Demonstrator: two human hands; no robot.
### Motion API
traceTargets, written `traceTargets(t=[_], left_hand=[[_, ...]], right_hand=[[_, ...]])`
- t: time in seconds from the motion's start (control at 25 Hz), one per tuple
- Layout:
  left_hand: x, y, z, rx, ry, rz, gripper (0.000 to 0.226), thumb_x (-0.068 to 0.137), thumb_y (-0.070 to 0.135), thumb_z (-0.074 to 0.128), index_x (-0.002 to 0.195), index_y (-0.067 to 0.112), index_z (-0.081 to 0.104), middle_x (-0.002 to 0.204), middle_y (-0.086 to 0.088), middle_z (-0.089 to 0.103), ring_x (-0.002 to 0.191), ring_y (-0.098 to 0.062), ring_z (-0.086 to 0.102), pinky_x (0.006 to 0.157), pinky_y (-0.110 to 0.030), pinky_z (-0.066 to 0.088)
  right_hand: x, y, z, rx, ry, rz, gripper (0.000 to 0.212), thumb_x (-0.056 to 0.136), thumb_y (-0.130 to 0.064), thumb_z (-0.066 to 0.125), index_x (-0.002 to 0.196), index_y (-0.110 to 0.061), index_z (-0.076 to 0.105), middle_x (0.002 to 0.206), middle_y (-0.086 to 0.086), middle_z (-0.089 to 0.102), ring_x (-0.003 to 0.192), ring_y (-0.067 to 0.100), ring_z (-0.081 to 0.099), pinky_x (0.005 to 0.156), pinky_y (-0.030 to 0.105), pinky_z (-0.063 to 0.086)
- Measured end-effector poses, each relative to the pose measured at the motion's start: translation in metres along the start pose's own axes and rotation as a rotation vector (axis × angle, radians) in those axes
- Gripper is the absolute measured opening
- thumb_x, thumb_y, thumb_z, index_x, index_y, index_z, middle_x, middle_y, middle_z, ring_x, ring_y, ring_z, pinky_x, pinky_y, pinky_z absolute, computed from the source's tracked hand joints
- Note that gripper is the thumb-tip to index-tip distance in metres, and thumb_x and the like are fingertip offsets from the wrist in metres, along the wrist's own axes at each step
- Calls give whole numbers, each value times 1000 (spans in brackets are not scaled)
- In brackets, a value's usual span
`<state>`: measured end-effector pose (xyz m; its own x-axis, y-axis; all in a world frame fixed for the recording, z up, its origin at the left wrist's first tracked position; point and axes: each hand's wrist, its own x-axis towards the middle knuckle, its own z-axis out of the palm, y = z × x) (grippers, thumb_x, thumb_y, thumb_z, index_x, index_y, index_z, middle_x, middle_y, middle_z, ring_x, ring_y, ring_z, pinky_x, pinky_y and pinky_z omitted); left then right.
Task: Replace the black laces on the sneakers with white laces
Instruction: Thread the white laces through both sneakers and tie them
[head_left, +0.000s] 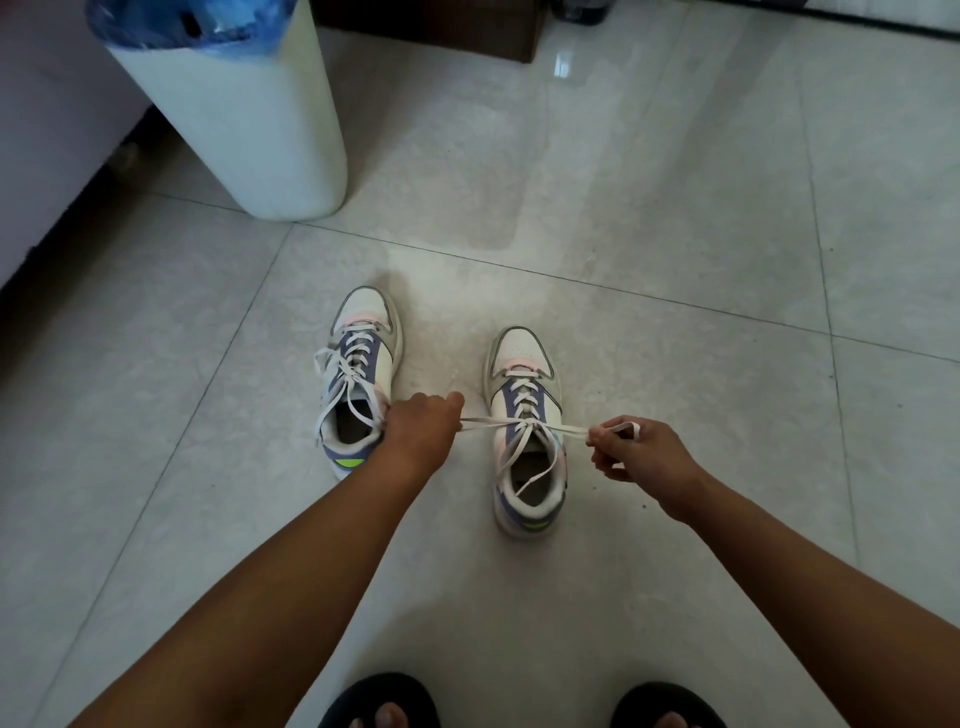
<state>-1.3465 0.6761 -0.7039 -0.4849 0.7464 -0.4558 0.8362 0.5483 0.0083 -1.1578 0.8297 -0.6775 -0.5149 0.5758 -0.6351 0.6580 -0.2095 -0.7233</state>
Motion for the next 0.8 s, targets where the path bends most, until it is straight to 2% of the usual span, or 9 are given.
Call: traceTargets(t=[0.08,0.2,0.24,0.32,0.36,0.44,0.56,0.68,0.8], left_hand=[[-10,1,-15,-102,118,62,33,94,38,51,114,12,52,112,-8,62,106,-28,55,79,-35,38],[-32,-37,-29,-271,601,-46,44,78,23,73,116,5,60,112,-15,63,103,-36,59,83,-45,47],[-36,-59,-29,-330,574,-178,51,78,13,70,125,3,54,124,-19,56,113,-39,54,89,-48,44],[-46,-95,-28,-551,229,-390,67,83,8,61,143,4,32,147,-19,34,133,-35,35,105,-42,32],[-48,-101,-25,-670,83,-398,68,83,5,61,144,6,31,147,-19,34,133,-32,36,104,-35,32],[-52,-93,-16,-803,105,-324,59,81,-1,60,137,7,45,135,-21,48,119,-33,51,93,-29,38],[-63,-62,-5,-825,188,-239,55,77,11,61,131,8,53,125,-19,54,113,-32,55,91,-27,39],[-72,-21,7,-845,131,-131,54,82,11,63,134,12,50,127,-10,49,112,-27,54,93,-24,38],[-74,-1,5,-798,57,-112,50,87,18,61,135,15,47,128,-5,44,108,-23,55,92,-26,43]], right_hand=[[2,-2,-1,-79,86,-17,20,93,-24,58,106,-10,62,94,7,63,94,24,61,77,33,49],[-8,-9,6,-444,146,-239,57,91,-26,59,142,-19,35,129,5,41,117,20,44,96,32,38],[-13,-10,14,-574,68,-306,62,89,-24,59,145,-25,30,137,5,34,122,22,39,100,32,35],[-17,-5,35,-842,-79,-369,65,88,-22,56,145,-31,28,142,7,29,123,28,38,101,34,37],[-14,-3,42,-953,-82,-400,61,88,-19,53,145,-31,31,139,10,34,118,30,41,96,34,40],[-5,-8,44,-1014,12,-478,51,91,-14,49,140,-25,42,125,14,46,109,32,46,86,35,44],[7,-19,36,-988,124,-510,43,91,-11,51,133,-18,52,114,17,52,102,35,49,78,38,46],[6,-23,44,-1045,53,-531,40,90,-11,51,130,-14,54,115,17,53,102,36,49,79,38,45],[-3,-35,50,-1063,20,-436,35,91,-21,48,124,-14,56,117,13,51,106,31,49,81,34,45]])
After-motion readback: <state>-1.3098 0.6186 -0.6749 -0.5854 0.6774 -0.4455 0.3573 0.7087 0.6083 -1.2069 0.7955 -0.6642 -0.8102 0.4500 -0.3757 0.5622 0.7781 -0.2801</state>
